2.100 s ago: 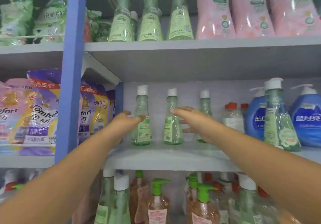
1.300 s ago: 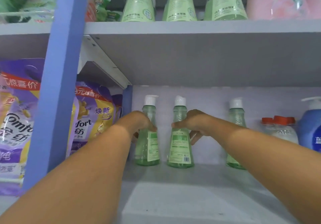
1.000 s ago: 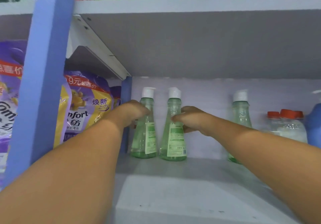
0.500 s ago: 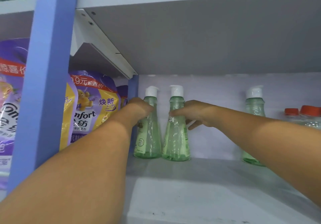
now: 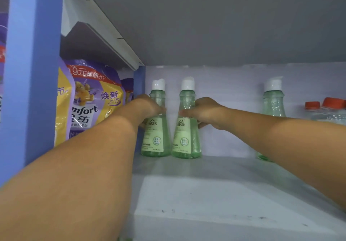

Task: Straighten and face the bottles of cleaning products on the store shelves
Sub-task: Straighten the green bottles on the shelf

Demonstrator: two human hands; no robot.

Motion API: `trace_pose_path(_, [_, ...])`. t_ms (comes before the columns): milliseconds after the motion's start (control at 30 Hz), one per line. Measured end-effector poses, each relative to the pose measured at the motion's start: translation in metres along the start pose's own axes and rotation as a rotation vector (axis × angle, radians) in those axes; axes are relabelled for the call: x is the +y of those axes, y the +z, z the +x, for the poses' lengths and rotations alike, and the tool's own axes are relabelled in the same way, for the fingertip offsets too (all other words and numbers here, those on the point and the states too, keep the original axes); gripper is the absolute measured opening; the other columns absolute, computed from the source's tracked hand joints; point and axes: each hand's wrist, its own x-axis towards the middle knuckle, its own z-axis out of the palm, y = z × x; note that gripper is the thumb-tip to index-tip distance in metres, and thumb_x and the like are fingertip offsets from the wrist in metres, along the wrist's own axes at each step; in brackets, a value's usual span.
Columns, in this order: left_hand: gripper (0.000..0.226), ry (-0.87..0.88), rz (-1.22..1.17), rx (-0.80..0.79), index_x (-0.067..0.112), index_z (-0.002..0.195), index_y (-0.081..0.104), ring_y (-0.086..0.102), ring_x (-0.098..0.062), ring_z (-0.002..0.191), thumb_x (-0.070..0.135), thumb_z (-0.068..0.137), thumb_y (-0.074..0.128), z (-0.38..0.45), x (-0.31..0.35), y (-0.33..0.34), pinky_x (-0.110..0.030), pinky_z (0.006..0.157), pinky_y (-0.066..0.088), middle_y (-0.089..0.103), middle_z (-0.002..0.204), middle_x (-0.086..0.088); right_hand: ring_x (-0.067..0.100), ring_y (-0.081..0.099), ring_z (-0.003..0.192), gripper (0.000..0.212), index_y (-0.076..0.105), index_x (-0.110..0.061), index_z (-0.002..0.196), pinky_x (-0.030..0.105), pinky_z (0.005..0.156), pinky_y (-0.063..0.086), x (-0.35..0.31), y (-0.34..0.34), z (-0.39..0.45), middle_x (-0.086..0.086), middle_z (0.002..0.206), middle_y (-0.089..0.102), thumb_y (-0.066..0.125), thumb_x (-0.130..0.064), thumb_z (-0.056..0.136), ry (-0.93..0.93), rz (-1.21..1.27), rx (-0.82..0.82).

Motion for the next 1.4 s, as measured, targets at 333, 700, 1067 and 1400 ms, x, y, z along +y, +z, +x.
trace_pose_path(333, [0.042,-0.049,-0.028,0.024,0.005,0.129,0.058,0.070,-0.036,0.108,0.030,0.096,0.070,-0.005,0.001,-0.003,-0.053,0.097,0.057,0.069,0.122,-0.018,0.023,0.075,0.095,0.029,0.067,-0.021,0.106,0.043,0.086,0.063,0.009,0.002,-0.006,0.004,0.107,0.076,0.079,-0.039,0.088,0.013,-0.004,-0.032])
trace_pose_path(700, [0.043,-0.011,-0.027,0.033,0.008,0.120,0.053,0.071,-0.038,0.105,0.031,0.092,0.077,-0.003,0.000,-0.001,-0.056,0.088,0.061,0.067,0.120,-0.018,0.012,0.071,0.092,0.016,0.066,-0.025,0.103,0.027,0.067,0.057,0.014,0.009,-0.005,-0.003,0.104,0.074,0.071,-0.038,0.095,-0.004,-0.020,-0.005])
trace_pose_path(1067, [0.085,0.253,0.229,0.464,0.011,0.145,0.041,0.046,-0.037,0.136,0.062,0.085,0.073,-0.013,0.035,0.032,-0.046,0.100,0.048,0.044,0.146,-0.016,0.023,0.068,0.101,0.053,0.055,-0.012,0.120,0.042,0.085,0.063,-0.009,-0.027,-0.044,0.008,0.121,0.063,0.068,-0.055,0.092,0.125,-0.208,-0.037])
trace_pose_path(1400, [0.064,0.404,0.116,-0.212,0.015,0.121,0.052,0.068,-0.029,0.098,0.064,0.085,0.072,-0.060,0.152,0.165,-0.042,0.086,0.060,0.063,0.107,-0.007,0.005,0.063,0.061,0.022,0.071,-0.014,0.103,0.023,0.067,0.057,0.020,-0.241,-0.218,-0.006,0.077,0.069,0.072,-0.033,0.093,-0.023,-0.383,0.598])
